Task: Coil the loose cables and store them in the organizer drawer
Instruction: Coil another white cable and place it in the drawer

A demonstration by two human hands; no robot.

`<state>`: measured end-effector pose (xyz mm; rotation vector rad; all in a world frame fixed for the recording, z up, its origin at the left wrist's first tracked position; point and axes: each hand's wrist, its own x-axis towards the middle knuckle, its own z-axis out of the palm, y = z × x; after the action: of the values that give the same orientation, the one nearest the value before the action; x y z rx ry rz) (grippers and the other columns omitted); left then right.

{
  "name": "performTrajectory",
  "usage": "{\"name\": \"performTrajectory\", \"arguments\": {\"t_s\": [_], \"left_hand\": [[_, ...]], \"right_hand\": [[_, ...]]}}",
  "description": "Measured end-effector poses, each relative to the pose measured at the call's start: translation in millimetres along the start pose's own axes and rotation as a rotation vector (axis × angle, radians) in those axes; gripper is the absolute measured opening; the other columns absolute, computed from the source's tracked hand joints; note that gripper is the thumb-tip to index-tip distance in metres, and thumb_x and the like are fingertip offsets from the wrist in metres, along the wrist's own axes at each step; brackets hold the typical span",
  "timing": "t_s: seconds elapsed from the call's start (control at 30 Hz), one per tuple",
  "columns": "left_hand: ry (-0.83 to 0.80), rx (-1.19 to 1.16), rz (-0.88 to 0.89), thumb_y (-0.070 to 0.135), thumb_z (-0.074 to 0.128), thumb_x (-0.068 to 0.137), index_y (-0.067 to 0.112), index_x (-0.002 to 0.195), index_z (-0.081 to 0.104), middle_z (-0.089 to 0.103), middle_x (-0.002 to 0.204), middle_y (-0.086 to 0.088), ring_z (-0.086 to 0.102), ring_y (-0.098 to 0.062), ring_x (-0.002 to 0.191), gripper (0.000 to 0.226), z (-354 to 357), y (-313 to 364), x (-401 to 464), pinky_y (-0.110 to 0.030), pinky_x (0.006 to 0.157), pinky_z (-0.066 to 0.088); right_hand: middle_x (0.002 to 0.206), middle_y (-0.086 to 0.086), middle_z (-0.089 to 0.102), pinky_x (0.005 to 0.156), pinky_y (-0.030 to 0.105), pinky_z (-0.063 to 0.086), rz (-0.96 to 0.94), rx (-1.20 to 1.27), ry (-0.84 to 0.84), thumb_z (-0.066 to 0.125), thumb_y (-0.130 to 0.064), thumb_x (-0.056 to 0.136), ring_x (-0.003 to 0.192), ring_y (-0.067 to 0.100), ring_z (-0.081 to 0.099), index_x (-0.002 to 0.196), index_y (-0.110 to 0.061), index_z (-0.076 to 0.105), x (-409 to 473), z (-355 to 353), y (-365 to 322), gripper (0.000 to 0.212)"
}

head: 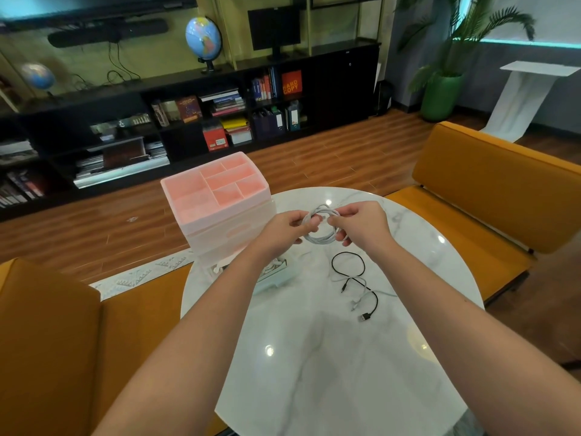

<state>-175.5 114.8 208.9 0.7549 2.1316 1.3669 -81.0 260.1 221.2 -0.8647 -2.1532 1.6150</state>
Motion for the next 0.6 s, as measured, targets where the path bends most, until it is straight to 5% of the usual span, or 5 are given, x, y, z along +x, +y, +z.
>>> {"name": "performTrajectory", "arguments": {"t_s": [0.17,0.3,0.43,0.6], "left_hand": [[-0.075,-0.075,-0.076,0.038,0.054,0.098,0.024,0.110,0.072,0.069,0.110,0.005,0.060,-0.008,0.108,0.026,-5,-2,-1,-0.021,0.076,0.049],[0.062,-0.081,-0.085,0.034,0.070,0.088,0.017,0.104,0.075,0.072,0.106,0.001,0.064,-0.006,0.096,0.024,-1,-7,3,-0.015,0.066,0.052],[0.243,-0.103,-0.081,0.037,0.073,0.085,0.023,0.103,0.077,0.075,0.097,0.000,0.064,-0.014,0.088,0.023,7,-18,11,-0.025,0.079,0.053],[0.296,-0.302,-0.074,0.022,0.068,0.090,0.006,0.111,0.072,0.072,0.102,-0.010,0.066,-0.018,0.089,0.027,11,-23,10,-0.014,0.073,0.055]], "right_hand": [[0.069,0.008,0.070,0.046,0.024,0.050,0.003,-0.059,0.018,0.071,-0.010,0.081,0.046,0.011,0.059,0.091,-0.008,0.075,1,1,3,0.011],[0.070,0.006,0.070,0.043,0.021,0.049,0.018,-0.075,0.009,0.070,-0.011,0.078,0.045,0.009,0.057,0.092,-0.009,0.075,-2,5,6,0.014],[0.089,0.003,0.069,0.044,0.022,0.049,0.012,-0.053,0.027,0.076,-0.011,0.077,0.048,0.011,0.058,0.100,-0.011,0.071,-1,8,8,0.023],[0.082,0.014,0.066,0.073,0.037,0.061,0.122,0.205,-0.019,0.075,0.002,0.076,0.063,0.020,0.064,0.103,0.000,0.068,1,3,15,0.028]]}}
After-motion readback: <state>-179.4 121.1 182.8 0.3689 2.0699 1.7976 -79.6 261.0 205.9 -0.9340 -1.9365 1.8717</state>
